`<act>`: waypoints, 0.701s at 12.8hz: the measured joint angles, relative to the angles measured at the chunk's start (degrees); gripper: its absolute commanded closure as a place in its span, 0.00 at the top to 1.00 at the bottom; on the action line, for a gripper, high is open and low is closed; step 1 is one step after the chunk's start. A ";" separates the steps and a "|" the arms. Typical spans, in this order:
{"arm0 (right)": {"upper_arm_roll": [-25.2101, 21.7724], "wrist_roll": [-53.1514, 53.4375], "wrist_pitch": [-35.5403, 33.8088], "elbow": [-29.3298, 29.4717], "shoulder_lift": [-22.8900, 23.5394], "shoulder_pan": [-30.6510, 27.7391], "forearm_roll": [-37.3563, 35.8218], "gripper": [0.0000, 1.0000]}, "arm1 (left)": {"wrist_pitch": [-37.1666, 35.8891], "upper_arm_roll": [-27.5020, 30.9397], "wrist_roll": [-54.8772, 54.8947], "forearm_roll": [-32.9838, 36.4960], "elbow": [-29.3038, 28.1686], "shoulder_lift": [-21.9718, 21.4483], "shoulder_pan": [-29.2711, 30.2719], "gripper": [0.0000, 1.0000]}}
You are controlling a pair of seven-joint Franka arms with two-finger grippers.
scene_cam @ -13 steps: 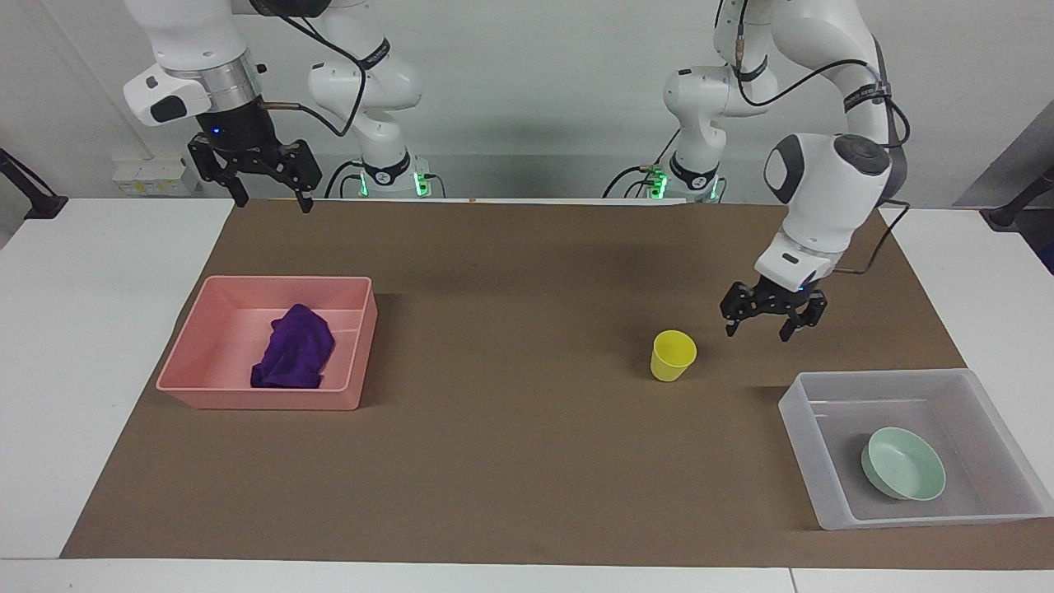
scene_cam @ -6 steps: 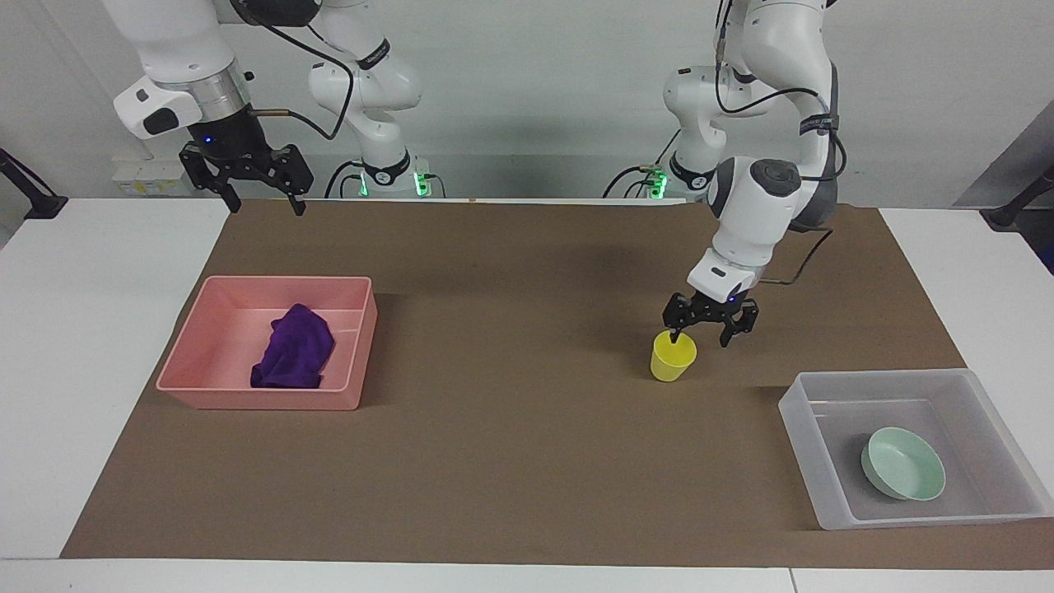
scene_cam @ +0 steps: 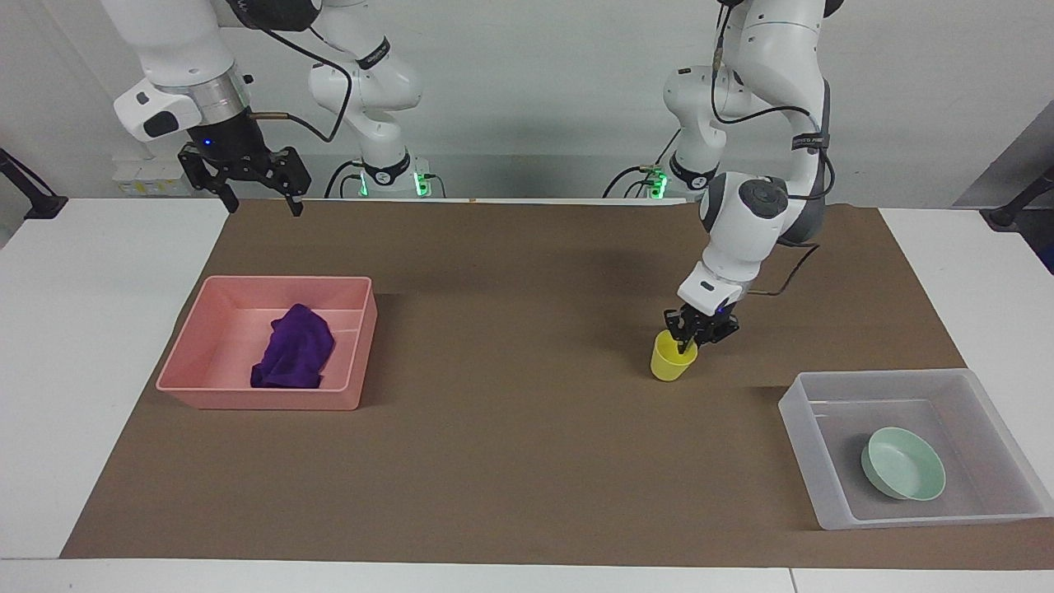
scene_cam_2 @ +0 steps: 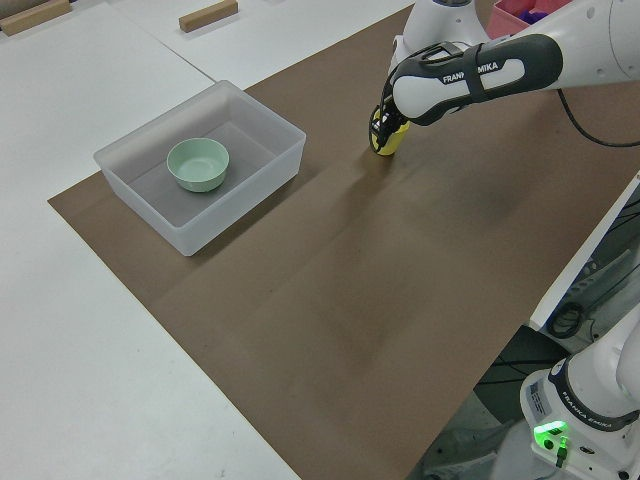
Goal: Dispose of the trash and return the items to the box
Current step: 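Reach the left gripper to the yellow cup and grasp its rim, then carry the yellow cup with the left gripper into the clear box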
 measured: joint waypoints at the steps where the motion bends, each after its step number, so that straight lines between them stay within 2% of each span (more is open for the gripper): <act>1: 0.02 0.00 0.00 -0.05 -0.05 0.01 0.00 1.00 | 0.02 -0.06 -0.02 0.02 0.03 -0.27 0.00 0.00; 4: 0.06 0.00 0.00 -0.06 -0.07 0.01 0.00 1.00 | -2.37 0.52 -0.04 0.02 1.07 -1.70 0.30 0.00; 7: 0.06 0.00 0.00 -0.11 -0.08 0.01 0.00 1.00 | -10.36 3.49 0.00 0.04 8.75 -2.84 0.77 0.00; 9: 0.06 0.00 0.00 -0.12 -0.08 0.01 0.00 1.00 | -12.93 6.57 0.22 0.10 13.99 -2.24 0.84 0.00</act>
